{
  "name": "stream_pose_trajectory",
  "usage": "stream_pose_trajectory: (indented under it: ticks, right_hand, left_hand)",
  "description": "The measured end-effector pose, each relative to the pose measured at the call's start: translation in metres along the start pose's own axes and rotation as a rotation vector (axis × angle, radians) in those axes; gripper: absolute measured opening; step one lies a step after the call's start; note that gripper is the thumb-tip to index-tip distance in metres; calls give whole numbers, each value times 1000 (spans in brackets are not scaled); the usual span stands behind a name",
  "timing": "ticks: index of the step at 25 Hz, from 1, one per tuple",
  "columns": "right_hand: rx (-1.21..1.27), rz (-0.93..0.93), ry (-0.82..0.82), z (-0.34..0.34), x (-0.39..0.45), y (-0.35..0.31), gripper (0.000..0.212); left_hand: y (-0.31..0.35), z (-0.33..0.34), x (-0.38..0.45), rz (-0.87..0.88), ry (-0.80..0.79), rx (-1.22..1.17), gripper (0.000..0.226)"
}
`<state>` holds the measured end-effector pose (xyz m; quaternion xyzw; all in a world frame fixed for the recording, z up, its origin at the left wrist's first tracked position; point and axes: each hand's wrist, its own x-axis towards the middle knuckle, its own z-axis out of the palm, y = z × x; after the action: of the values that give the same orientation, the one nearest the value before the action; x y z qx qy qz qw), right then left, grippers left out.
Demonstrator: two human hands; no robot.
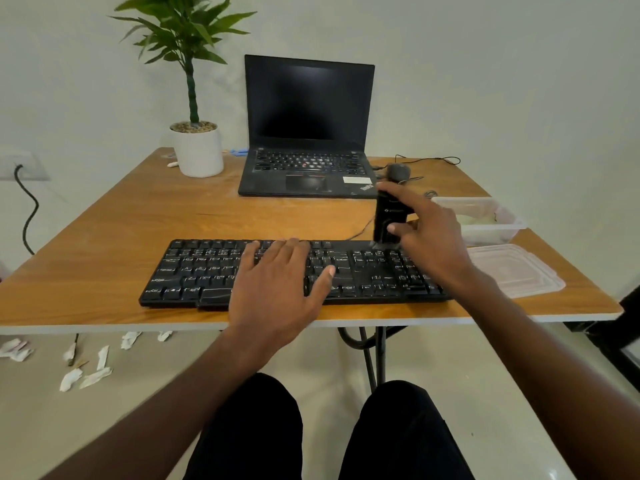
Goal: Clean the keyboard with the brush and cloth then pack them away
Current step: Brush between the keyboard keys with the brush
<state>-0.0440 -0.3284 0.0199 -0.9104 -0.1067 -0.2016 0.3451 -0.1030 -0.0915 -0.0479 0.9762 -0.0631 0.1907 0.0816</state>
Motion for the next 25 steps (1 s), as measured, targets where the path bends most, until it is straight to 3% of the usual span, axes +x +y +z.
stream_pose_trajectory:
  ticks: [4, 7, 11, 14, 16, 18, 21, 23, 25]
  right_hand:
    - [-78, 57, 123, -13, 4, 13, 77]
    - [-20, 27, 32, -16, 4, 14, 72]
    - [-237, 24, 71, -31, 6, 22, 70]
    - [-110, 11, 120, -31, 10, 18, 68]
    - [-85, -12, 41, -25, 10, 15, 75]
    - [-198, -44, -32, -21, 6, 21, 80]
    - [-407, -37, 42, -29, 7, 26, 79]
    - [-389, -55, 78, -29, 8, 21, 77]
    - [-318, -83, 7, -24, 8, 17, 76]
  left_hand:
    - [-2, 5, -3, -29, 17, 39, 67]
    - [-2, 5, -4, -22, 35, 51, 64]
    - [-2, 3, -4, -17, 60, 50, 61]
    - [-1, 3, -3, -15, 61, 57, 60]
    - [-1, 2, -4, -12, 59, 59, 59]
    - [-2, 3, -4, -11, 69, 59, 59]
    - [-1, 3, -4, -15, 64, 66, 60]
    - [0, 3, -4, -13, 63, 68, 60]
    - [0, 2, -4, -13, 64, 58, 61]
